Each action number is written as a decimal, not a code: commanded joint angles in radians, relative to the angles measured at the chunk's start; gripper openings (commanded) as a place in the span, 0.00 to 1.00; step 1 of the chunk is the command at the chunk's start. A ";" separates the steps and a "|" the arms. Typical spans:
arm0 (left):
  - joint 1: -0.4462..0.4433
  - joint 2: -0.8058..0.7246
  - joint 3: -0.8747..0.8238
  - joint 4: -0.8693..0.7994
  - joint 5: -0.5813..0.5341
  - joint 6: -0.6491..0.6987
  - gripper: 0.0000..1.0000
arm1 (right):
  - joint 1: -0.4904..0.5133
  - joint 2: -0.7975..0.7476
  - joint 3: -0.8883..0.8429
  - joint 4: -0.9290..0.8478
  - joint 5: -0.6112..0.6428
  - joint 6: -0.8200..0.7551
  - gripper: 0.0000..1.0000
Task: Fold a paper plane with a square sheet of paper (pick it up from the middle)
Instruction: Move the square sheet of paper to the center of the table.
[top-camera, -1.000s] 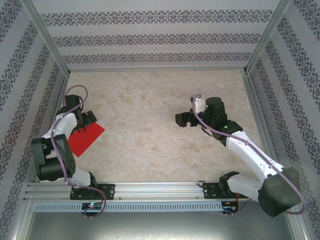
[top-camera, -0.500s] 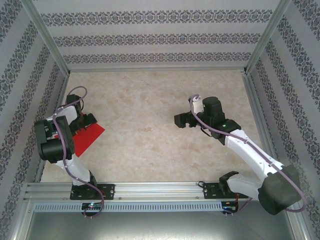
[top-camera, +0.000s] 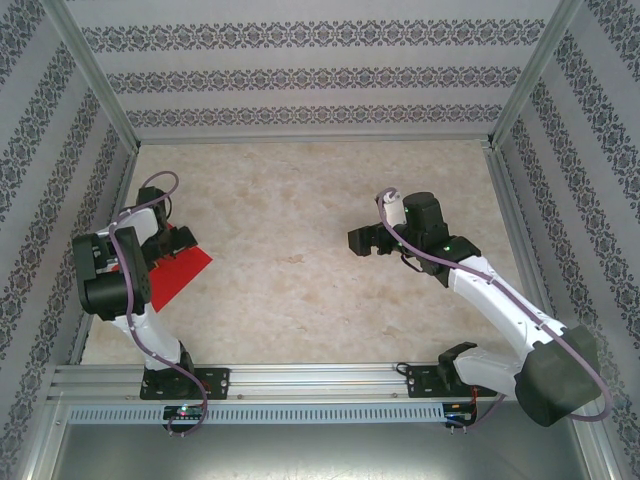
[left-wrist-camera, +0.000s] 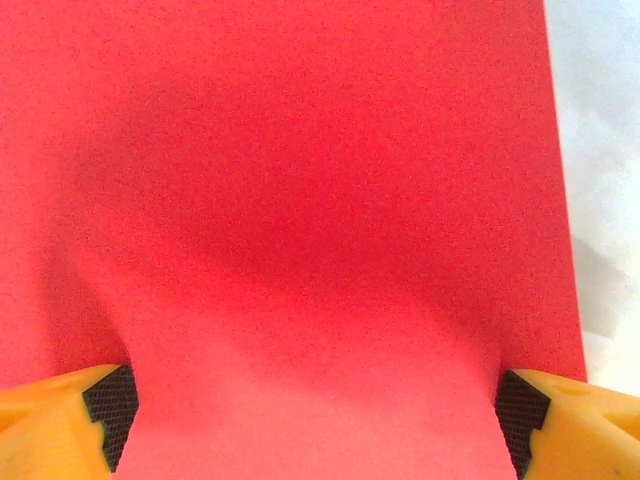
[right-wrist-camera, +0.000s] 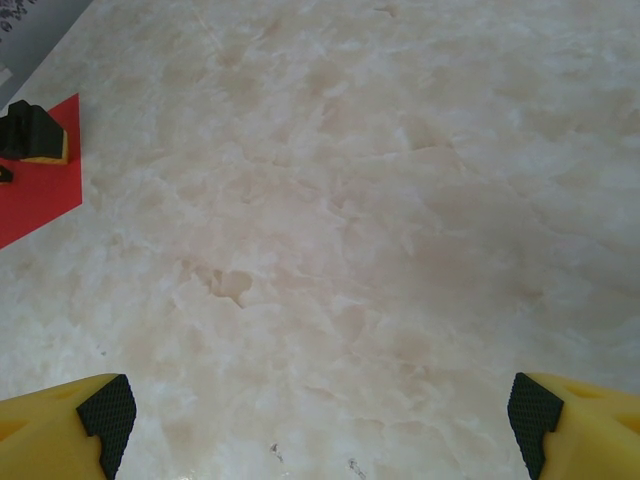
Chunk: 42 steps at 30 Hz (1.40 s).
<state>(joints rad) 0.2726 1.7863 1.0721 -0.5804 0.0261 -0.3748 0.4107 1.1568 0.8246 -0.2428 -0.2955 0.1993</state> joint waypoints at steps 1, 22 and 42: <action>-0.053 0.036 -0.006 -0.047 0.073 -0.004 0.95 | 0.011 0.017 0.034 -0.008 0.010 -0.004 0.98; -0.408 0.160 0.156 -0.101 0.086 -0.116 0.94 | -0.001 0.063 0.044 0.001 0.018 -0.004 0.98; -0.854 0.469 0.588 -0.213 0.064 -0.267 0.94 | -0.061 0.039 0.026 -0.107 -0.062 -0.046 0.98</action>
<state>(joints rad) -0.5365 2.1624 1.6276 -0.7265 0.0223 -0.5968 0.3622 1.2198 0.8387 -0.3031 -0.3344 0.1780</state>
